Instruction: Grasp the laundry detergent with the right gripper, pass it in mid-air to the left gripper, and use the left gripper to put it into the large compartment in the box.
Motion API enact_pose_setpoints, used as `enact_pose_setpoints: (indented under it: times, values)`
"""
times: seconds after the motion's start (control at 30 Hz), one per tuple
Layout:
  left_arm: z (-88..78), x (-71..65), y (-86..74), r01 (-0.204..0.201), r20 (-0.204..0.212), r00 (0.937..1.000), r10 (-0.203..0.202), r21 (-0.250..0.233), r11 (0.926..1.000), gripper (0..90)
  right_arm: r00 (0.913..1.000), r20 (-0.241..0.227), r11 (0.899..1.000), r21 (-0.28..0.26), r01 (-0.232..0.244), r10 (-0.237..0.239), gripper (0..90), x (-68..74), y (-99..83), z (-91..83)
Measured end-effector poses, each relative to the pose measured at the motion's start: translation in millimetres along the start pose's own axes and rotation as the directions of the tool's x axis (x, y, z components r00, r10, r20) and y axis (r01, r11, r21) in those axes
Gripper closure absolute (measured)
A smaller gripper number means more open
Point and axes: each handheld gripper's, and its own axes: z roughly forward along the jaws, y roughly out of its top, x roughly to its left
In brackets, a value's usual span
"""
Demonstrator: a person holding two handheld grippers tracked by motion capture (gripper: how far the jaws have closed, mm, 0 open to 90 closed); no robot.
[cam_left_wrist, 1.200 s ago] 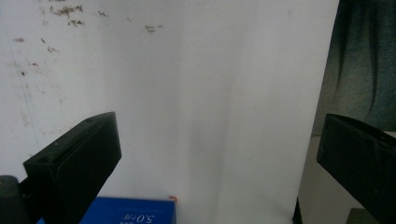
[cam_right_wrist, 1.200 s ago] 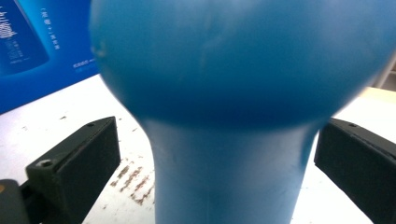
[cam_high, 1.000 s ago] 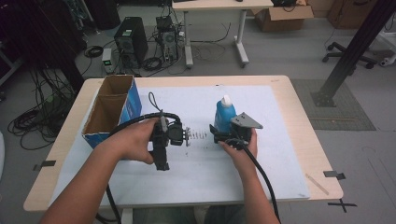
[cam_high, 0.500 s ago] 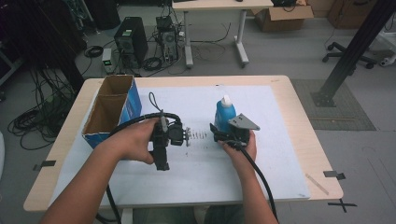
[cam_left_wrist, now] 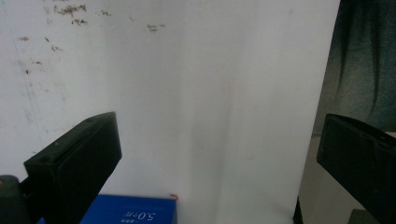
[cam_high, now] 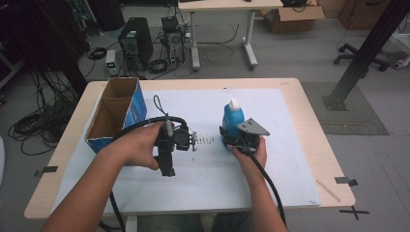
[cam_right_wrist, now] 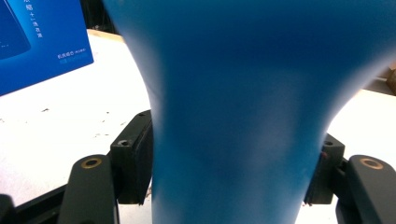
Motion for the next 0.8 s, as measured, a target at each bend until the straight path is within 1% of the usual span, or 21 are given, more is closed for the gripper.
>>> enact_pose_setpoints:
  times: [0.1, 0.3, 0.33, 0.57, 0.7, 0.77, 0.8]
  values:
    - [0.6, -0.4, 0.2, -0.001, 0.001, 1.0, 0.001, 0.0, 1.0, 0.3, 1.0, 0.009, 1.0, -0.003, 0.001, -0.001, 37.4, -0.4, -0.5, -0.8]
    - [0.8, -0.6, 0.9, -0.005, 0.0, 1.0, 0.005, 0.004, 1.0, 0.3, 0.9999, 0.011, 1.0, -0.003, 0.002, -0.002, 38.5, -0.8, -0.9, -1.1]
    - [1.3, -0.9, 1.1, -0.001, 0.001, 1.0, 0.001, 0.003, 1.0, 0.3, 0.9999, 0.012, 1.0, -0.003, 0.002, -0.001, 38.8, -0.7, -0.9, -0.9]
    - [1.9, -0.7, 2.6, -0.002, 0.002, 1.0, 0.002, 0.005, 1.0, 0.4, 0.9998, 0.011, 1.0, -0.006, -0.017, 0.017, 43.1, -2.6, -1.0, -1.0]
    - [1.9, -0.4, 3.1, -0.001, 0.004, 1.0, 0.001, 0.007, 1.0, 0.4, 0.9999, 0.004, 1.0, -0.002, -0.015, 0.015, 45.0, -3.6, -0.4, -1.4]
    - [2.0, -0.2, 3.3, 0.0, 0.002, 1.0, 0.0, 0.003, 1.0, 0.3, 0.9998, -0.002, 1.0, -0.003, -0.021, 0.021, 45.5, -5.2, -0.3, -1.7]
    - [1.4, 0.1, 3.6, 0.0, 0.002, 1.0, 0.0, 0.005, 1.0, 0.3, 0.9994, -0.021, 1.0, -0.003, -0.026, 0.026, 45.7, -6.8, 0.2, -2.2]
